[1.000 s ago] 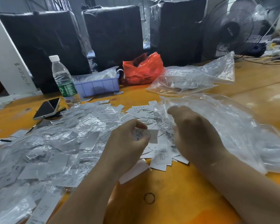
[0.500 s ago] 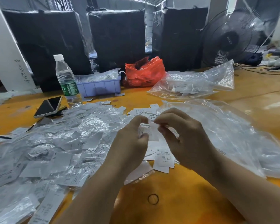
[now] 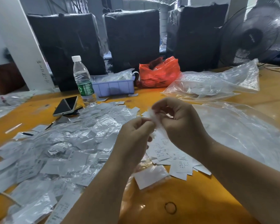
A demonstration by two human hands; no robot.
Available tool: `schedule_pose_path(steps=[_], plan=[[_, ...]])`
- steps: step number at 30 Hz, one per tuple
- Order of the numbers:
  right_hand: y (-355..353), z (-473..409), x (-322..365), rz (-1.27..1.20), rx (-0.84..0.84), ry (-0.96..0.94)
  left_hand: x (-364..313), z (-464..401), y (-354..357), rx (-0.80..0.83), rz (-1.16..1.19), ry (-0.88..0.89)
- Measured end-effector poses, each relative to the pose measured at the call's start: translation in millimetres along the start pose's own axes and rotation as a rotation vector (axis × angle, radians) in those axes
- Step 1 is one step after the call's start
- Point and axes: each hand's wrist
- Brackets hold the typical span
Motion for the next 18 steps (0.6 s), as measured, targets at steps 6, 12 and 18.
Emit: schedule_pose_path(steps=[6, 12, 18], plan=[[21, -9, -7, -0.045, 0.017, -0.013, 0, -5, -9, -0.099, 0.157, -0.063], [19, -10, -19, -0.011, -0.025, 0.028, 0, -5, -9, -0.065, 0.137, -0.124], [15, -8, -21, -0.024, -0.038, 0.095, 6, -6, -4, -0.085, 0.027, -0.082]])
Point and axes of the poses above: each hand's wrist, its own z-axis away from the middle knuckle, its own y-axis out of the palm, x = y × z, and after that the axes turned 6 degrees about z, right-handed
